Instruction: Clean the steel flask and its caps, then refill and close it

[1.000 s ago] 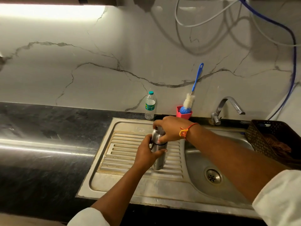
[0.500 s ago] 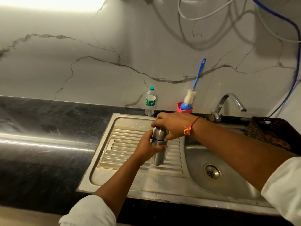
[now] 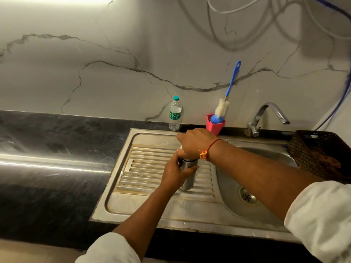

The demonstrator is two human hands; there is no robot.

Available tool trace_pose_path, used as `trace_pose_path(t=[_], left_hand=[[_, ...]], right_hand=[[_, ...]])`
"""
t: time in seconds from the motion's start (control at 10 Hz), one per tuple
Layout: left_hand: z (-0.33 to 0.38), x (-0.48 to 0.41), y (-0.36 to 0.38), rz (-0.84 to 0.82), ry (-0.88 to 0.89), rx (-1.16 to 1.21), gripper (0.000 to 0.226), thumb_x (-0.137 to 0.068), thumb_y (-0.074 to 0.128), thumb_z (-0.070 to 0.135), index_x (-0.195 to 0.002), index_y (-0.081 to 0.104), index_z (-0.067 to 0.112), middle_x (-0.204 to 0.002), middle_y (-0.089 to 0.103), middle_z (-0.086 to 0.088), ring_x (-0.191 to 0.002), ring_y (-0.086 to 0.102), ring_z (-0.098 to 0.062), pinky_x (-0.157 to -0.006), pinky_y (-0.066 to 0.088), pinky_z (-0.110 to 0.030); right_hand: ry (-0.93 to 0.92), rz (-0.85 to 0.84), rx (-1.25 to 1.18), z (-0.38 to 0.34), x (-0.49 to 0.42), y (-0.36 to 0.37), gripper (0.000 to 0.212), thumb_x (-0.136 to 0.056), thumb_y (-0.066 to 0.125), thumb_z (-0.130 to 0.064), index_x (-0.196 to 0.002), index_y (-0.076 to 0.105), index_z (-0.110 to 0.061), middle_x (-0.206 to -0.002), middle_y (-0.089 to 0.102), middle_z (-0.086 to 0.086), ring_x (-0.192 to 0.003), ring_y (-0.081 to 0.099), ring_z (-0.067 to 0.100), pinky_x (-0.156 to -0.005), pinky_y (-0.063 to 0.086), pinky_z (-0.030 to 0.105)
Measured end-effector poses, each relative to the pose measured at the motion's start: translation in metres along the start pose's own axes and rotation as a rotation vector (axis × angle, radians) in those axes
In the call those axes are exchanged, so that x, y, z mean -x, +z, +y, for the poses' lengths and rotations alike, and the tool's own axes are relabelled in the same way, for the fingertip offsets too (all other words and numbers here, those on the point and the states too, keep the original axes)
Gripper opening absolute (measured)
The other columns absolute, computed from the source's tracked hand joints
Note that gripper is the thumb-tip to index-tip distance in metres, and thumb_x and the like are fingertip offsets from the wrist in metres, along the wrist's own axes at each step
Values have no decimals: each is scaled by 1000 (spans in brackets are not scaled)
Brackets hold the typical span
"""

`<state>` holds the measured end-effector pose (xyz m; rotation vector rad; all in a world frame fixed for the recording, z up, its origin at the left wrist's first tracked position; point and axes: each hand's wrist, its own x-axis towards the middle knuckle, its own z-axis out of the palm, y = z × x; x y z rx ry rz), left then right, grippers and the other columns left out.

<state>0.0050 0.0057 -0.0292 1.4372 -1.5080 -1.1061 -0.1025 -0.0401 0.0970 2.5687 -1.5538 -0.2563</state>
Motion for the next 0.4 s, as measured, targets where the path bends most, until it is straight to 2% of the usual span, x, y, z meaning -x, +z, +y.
trace_pose_path(t=[0.1,0.2,0.3,0.4], left_hand=[[6,3,-2,-9,-28,-11,61,-80,87,25,-130,51,26,-117,59,11,-106,56,-9,-87,48,-23],[6,3,-2,-24,-31,-22,66,-80,87,25,-135,51,21,-119,61,7,-106,56,-10,-84,46,-20],[6,1,-4,-63,-20,-98,72,-81,86,26,-141,47,19,-125,62,4,-117,60,-17,-87,46,-19],[13,4,-11,-113,-5,-134,86,-80,86,28,-151,38,18,-142,57,-1,-134,52,-23,-99,43,-24]], right_hand=[[129,-22,-86,-5,4,4,54,-94,41,-56,-125,53,-13,-105,64,10,-81,49,22,-67,44,35],[208,-12,-136,-9,7,5,56,-94,40,-58,-123,55,-12,-103,63,9,-82,50,22,-66,42,33],[276,-34,-234,-5,10,5,71,-88,38,-73,-120,57,-13,-97,61,6,-84,56,20,-67,48,31],[308,-103,-320,0,16,7,86,-80,32,-85,-120,58,-14,-100,63,6,-87,59,20,-72,52,33]])
